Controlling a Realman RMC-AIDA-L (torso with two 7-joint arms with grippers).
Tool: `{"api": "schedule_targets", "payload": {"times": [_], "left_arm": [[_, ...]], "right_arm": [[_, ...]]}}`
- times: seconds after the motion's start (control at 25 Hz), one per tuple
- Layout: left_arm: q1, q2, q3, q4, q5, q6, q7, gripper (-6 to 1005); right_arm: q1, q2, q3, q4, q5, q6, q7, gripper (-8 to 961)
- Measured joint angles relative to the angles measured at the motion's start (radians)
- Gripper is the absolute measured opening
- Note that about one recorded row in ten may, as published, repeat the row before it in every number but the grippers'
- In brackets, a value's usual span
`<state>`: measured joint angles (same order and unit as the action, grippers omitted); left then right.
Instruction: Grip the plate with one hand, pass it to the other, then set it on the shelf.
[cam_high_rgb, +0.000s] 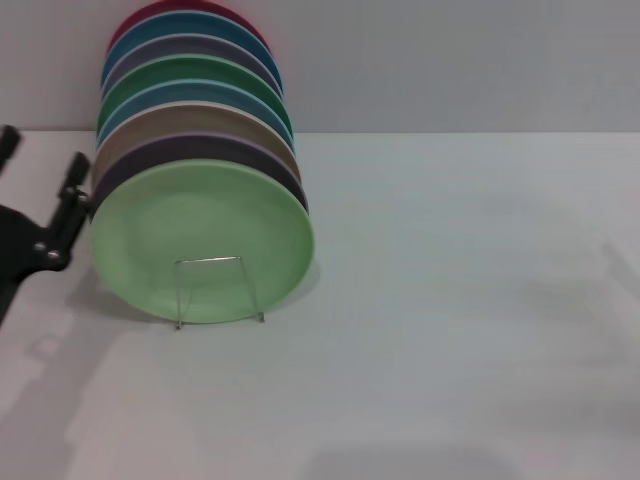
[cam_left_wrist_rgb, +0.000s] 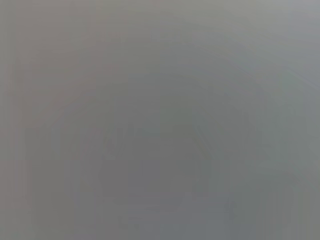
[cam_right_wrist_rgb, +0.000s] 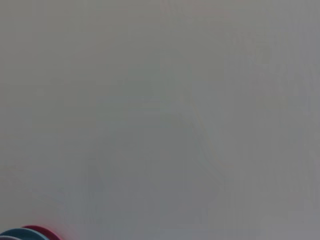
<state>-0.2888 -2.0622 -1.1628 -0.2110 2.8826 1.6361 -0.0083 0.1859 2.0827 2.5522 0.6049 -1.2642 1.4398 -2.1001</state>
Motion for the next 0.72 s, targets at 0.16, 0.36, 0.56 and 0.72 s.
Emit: {"api": "schedule_targets", "payload": {"times": [0.16, 0.36, 0.56, 0.72], "left_arm": [[0.037, -0.014, -0.138, -0.027, -0.004, -0.004, -0.008, 613], [0.041, -0.017, -0.196, -0.011, -0.046, -0.058, -0.05, 727], [0.045, -0.016, -0.183, -0.007, -0.093, -0.121, -0.094, 791], [0.052, -0.016, -0.145, -0.006, -0.093, -0.124, -0.084, 787]], "right_arm": [[0.0, 0.001, 0.002, -0.006, 0.01, 0.0, -0.022, 761], [0.0, 0.004, 0.001, -0.059, 0.036, 0.025, -0.142, 761], [0.003, 0.006, -0.005, -0.124, 0.097, 0.052, -0.234, 762], [0.009, 0.007, 0.0, -0.144, 0.101, 0.05, -0.243, 762]]}}
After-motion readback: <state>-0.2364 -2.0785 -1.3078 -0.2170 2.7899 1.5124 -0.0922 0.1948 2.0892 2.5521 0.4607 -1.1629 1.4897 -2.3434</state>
